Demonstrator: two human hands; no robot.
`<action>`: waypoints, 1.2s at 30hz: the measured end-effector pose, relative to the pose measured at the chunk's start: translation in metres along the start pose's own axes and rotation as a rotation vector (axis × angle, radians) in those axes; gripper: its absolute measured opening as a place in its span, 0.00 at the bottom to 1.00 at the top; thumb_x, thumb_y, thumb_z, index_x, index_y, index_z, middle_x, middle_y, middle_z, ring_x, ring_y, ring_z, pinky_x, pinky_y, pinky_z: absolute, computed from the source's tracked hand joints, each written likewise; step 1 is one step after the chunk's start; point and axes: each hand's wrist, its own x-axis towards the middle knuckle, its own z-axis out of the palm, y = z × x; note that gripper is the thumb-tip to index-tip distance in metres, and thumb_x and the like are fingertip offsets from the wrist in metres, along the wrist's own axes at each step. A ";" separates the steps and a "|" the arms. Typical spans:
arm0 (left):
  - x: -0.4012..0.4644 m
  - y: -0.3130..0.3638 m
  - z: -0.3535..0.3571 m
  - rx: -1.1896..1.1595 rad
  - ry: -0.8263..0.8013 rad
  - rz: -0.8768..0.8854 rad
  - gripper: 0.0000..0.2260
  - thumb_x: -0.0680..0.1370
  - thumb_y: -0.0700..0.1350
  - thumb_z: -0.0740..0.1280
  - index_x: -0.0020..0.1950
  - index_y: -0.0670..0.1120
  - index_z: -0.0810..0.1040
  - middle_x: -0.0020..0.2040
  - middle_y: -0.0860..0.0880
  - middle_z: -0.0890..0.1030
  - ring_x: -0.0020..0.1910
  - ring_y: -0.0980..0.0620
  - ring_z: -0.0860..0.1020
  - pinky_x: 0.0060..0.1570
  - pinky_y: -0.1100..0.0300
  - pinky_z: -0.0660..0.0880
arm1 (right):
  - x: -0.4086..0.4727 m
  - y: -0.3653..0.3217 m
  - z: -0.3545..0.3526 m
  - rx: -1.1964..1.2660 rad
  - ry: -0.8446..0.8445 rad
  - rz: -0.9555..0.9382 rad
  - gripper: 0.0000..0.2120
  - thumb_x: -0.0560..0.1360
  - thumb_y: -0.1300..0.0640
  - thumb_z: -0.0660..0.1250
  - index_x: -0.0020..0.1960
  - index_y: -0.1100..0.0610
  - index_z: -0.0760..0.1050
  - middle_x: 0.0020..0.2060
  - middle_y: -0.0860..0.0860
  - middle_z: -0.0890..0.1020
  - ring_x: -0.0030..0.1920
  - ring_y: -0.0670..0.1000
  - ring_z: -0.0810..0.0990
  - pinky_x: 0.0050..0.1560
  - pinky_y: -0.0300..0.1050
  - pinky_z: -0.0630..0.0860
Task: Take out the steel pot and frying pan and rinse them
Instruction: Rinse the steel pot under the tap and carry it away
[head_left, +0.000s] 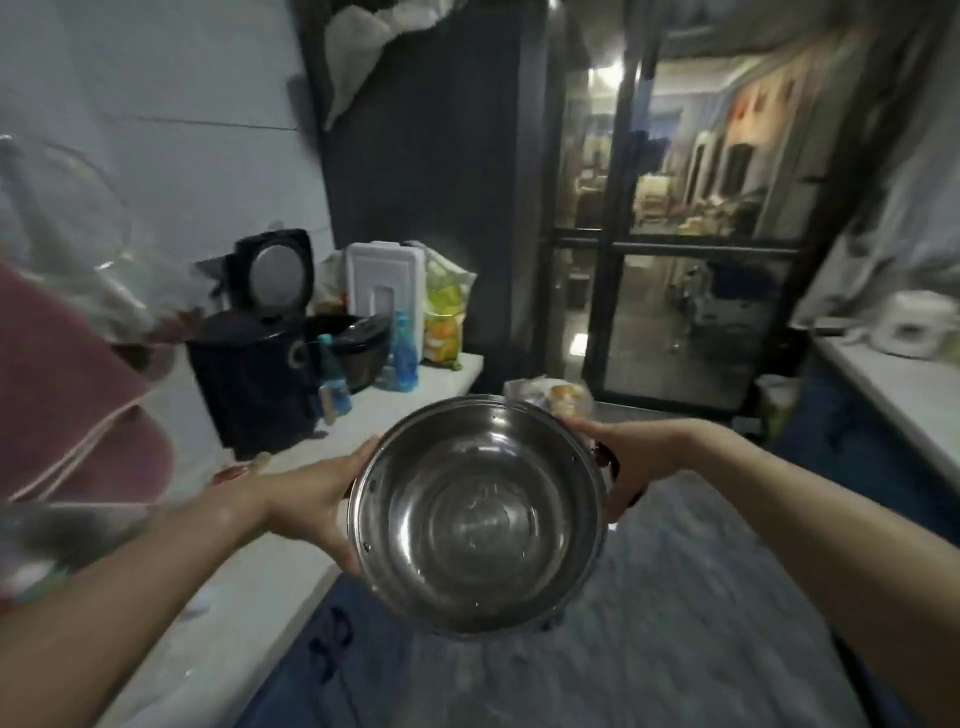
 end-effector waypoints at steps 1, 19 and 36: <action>0.033 0.021 0.004 -0.006 -0.001 0.033 0.60 0.54 0.66 0.77 0.63 0.76 0.29 0.67 0.72 0.52 0.68 0.71 0.55 0.60 0.83 0.52 | -0.018 0.031 -0.012 0.052 0.017 0.036 0.65 0.60 0.58 0.83 0.71 0.24 0.38 0.63 0.51 0.73 0.50 0.46 0.81 0.43 0.43 0.81; 0.521 0.321 0.033 0.127 -0.315 0.520 0.75 0.44 0.73 0.74 0.76 0.51 0.31 0.72 0.59 0.54 0.73 0.60 0.53 0.70 0.67 0.52 | -0.222 0.400 -0.134 0.368 0.359 0.549 0.65 0.56 0.54 0.85 0.73 0.27 0.42 0.66 0.52 0.70 0.56 0.50 0.78 0.54 0.49 0.80; 0.916 0.543 0.073 0.251 -0.522 0.866 0.65 0.57 0.55 0.84 0.77 0.55 0.38 0.73 0.59 0.62 0.73 0.57 0.60 0.73 0.57 0.59 | -0.262 0.697 -0.246 0.527 0.524 0.810 0.68 0.53 0.52 0.86 0.73 0.28 0.40 0.70 0.50 0.67 0.54 0.41 0.76 0.49 0.41 0.81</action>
